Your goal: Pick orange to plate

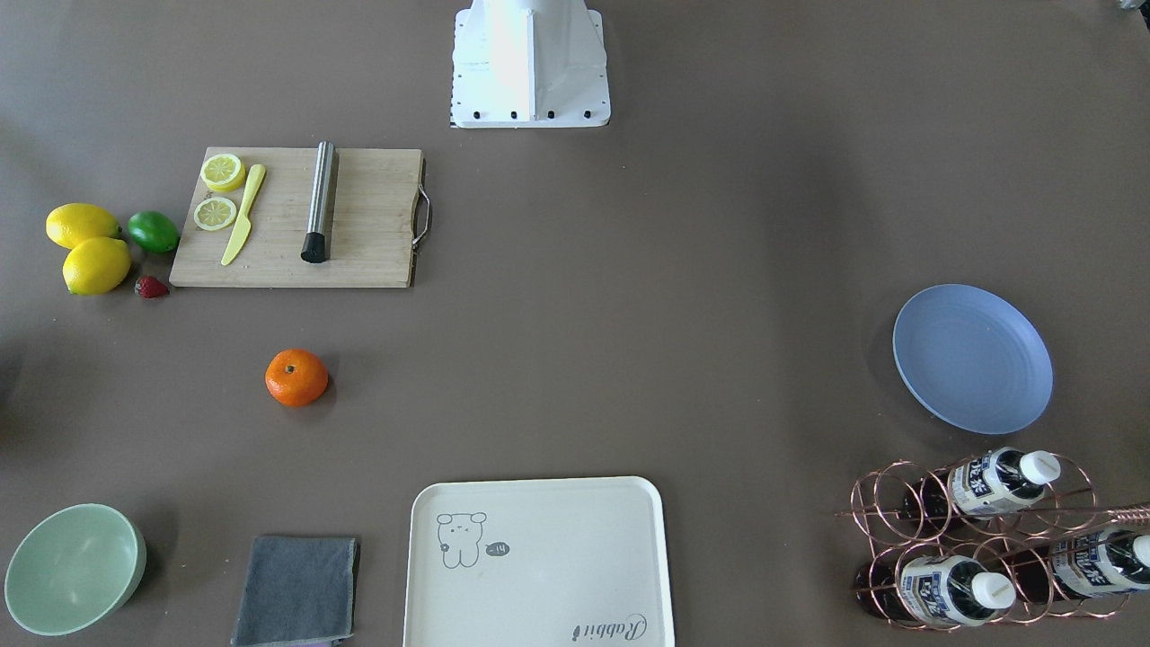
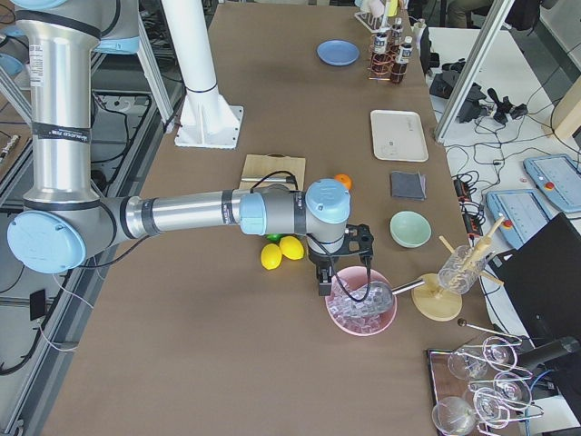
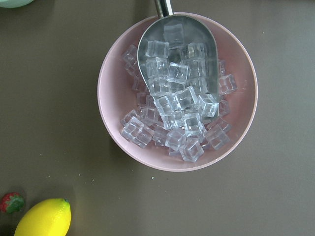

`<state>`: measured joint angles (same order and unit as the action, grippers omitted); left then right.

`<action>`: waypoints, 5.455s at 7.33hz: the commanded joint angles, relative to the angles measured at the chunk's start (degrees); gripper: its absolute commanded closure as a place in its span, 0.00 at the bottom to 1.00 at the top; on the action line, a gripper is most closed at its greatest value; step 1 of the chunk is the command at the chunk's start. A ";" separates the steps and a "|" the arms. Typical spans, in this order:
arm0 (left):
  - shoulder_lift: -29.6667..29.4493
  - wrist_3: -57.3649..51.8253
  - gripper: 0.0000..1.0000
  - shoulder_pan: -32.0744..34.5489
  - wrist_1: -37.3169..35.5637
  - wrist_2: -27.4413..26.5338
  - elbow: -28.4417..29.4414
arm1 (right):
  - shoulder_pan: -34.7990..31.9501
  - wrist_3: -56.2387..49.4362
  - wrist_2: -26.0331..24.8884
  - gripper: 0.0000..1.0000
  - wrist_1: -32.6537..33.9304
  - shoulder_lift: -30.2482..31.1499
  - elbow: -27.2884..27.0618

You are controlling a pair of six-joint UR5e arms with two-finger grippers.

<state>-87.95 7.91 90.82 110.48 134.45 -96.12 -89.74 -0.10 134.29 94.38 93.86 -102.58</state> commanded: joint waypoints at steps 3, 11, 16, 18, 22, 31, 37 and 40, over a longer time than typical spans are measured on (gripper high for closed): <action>0.06 0.00 0.02 0.06 0.00 0.02 -0.12 | 0.00 0.01 0.18 0.00 -0.07 0.19 -0.07; 0.76 -0.09 0.02 -0.03 0.00 -0.07 0.05 | 0.00 0.19 -0.17 0.00 -0.07 -0.61 0.37; 0.67 -0.09 0.02 -0.03 0.09 -0.16 -0.03 | 0.00 0.19 -0.17 0.00 -0.07 -0.52 0.63; 0.67 -0.09 0.02 -0.03 0.18 -0.16 0.05 | 0.00 0.19 -0.17 0.00 0.02 -0.43 0.63; 0.76 -0.09 0.02 -0.03 0.00 -0.16 0.14 | 0.00 0.19 -0.08 0.00 -0.07 0.01 0.72; 0.15 -0.09 0.02 -0.03 0.00 -0.51 0.49 | -0.35 0.19 0.27 0.00 -0.07 0.19 0.10; -1.70 0.00 0.02 -0.21 5.96 -0.07 0.57 | -0.79 0.27 0.36 0.00 0.02 -0.43 -0.25; -1.69 1.93 0.02 -0.47 9.40 -1.12 1.61 | -0.79 0.36 0.45 0.00 -0.07 -0.60 -0.34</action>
<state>-89.14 9.16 90.58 118.52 133.77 -96.06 -90.46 0.23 134.68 94.32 93.31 -102.90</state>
